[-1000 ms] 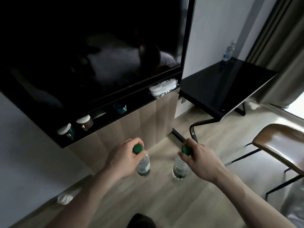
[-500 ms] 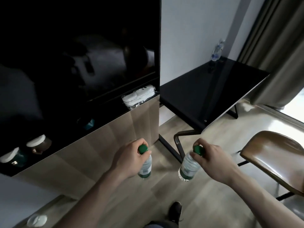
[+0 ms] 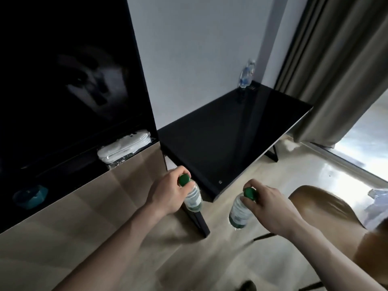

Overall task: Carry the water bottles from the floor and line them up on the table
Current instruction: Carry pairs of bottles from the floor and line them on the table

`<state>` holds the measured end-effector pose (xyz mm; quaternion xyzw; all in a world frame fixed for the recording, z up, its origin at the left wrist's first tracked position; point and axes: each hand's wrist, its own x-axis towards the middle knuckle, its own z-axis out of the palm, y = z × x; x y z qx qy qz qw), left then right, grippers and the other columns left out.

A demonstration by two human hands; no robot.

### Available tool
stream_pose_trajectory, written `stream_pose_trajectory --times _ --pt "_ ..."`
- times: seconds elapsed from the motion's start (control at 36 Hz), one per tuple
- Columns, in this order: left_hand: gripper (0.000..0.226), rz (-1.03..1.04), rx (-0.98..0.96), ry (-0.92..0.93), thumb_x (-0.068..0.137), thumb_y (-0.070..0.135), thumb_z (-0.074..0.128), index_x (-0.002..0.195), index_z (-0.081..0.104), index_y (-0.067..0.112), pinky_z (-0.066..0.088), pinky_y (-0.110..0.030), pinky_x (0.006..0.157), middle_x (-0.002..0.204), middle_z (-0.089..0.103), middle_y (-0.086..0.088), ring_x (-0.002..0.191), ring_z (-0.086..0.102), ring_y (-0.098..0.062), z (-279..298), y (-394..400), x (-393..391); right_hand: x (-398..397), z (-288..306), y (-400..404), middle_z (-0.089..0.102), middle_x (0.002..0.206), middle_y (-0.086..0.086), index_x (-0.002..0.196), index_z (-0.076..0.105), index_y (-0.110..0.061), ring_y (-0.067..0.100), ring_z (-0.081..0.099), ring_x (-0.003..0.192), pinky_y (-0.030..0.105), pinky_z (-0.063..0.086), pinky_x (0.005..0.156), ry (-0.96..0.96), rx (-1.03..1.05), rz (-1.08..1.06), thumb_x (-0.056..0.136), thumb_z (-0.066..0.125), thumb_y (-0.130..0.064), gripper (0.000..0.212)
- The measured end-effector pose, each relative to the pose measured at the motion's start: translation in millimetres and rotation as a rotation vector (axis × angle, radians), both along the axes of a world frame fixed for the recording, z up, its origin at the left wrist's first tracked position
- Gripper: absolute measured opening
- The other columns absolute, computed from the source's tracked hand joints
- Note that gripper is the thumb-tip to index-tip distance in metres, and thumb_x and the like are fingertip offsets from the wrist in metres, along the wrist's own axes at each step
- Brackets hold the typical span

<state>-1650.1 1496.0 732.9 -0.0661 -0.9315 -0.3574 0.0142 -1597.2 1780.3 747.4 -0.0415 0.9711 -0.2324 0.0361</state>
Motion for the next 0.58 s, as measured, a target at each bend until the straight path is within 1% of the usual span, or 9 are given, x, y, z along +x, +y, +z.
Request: stream_pose_trajectory --times 0.08,0.19,0.22,0.28,0.33,0.39,0.44,0.5,0.58 --pt "0.023 0.034 -0.006 -0.019 0.078 0.054 0.058 0.089 0.056 0.033 0.053 -0.038 0.070 0.081 0.061 0.014 0.075 0.059 -0.008 -5 33 -18 -29 -7 37 0.057 0.076 -0.014 0.094 0.038 -0.046 0.006 0.055 0.069 0.027 0.041 0.057 -0.012 -0.023 0.047 0.091 0.053 -0.051 0.015" --pt "0.017 0.109 0.000 -0.048 0.083 0.047 0.063 0.087 0.056 0.033 0.053 -0.042 0.072 0.084 0.063 0.013 0.078 0.060 -0.011 -11 70 -34 -72 -16 83 0.055 0.072 -0.015 0.094 0.042 -0.040 0.005 0.053 0.069 0.022 0.039 0.056 -0.008 -0.059 0.113 0.091 0.055 -0.048 0.015" --pt "0.016 0.128 -0.010 -0.054 0.084 0.045 0.065 0.087 0.056 0.033 0.053 -0.042 0.072 0.083 0.062 0.013 0.078 0.060 -0.012 -12 78 -37 -84 -17 92 0.056 0.073 -0.014 0.094 0.043 -0.039 0.006 0.054 0.069 0.023 0.040 0.056 -0.016 -0.064 0.134 0.091 0.055 -0.047 0.015" --pt "0.015 0.182 -0.032 -0.065 0.086 0.042 0.068 0.087 0.056 0.033 0.053 -0.041 0.070 0.080 0.062 0.012 0.074 0.058 -0.010 -13 90 -45 -109 -18 108 0.058 0.073 -0.011 0.093 0.042 -0.038 0.009 0.055 0.069 0.032 0.047 0.060 -0.025 -0.053 0.174 0.092 0.055 -0.046 0.015" --pt "0.015 0.224 -0.064 -0.082 0.087 0.042 0.069 0.087 0.056 0.033 0.053 -0.038 0.067 0.076 0.061 0.012 0.070 0.057 -0.008 -13 98 -53 -132 -17 119 0.058 0.069 -0.008 0.090 0.040 -0.037 0.011 0.055 0.066 0.039 0.049 0.060 -0.037 -0.043 0.195 0.092 0.055 -0.046 0.018" --pt "0.016 0.256 -0.088 -0.091 0.088 0.044 0.068 0.088 0.056 0.034 0.049 -0.033 0.063 0.076 0.061 0.013 0.070 0.057 -0.007 -12 106 -61 -154 -18 128 0.056 0.066 -0.008 0.089 0.039 -0.036 0.010 0.054 0.063 0.036 0.046 0.055 -0.043 -0.035 0.216 0.090 0.055 -0.048 0.020" --pt "0.016 0.270 -0.107 -0.089 0.088 0.045 0.067 0.088 0.055 0.034 0.040 -0.028 0.058 0.076 0.061 0.014 0.070 0.057 -0.005 -12 114 -71 -177 -21 137 0.055 0.064 -0.009 0.088 0.040 -0.036 0.009 0.054 0.059 0.030 0.041 0.050 -0.044 -0.028 0.216 0.089 0.055 -0.051 0.021" --pt "0.016 0.282 -0.106 -0.099 0.089 0.046 0.065 0.088 0.055 0.034 0.037 -0.026 0.056 0.075 0.060 0.014 0.068 0.056 -0.005 -14 122 -85 -202 -23 143 0.056 0.063 -0.009 0.088 0.041 -0.036 0.009 0.054 0.055 0.026 0.037 0.047 -0.049 -0.023 0.206 0.088 0.055 -0.053 0.022" --pt "0.017 0.301 -0.083 -0.111 0.090 0.048 0.064 0.087 0.054 0.035 0.036 -0.023 0.055 0.074 0.059 0.014 0.065 0.056 -0.005 -19 130 -114 -237 -33 151 0.058 0.063 -0.008 0.089 0.043 -0.035 0.010 0.055 0.054 0.028 0.041 0.047 -0.071 -0.053 0.188 0.087 0.055 -0.053 0.022"
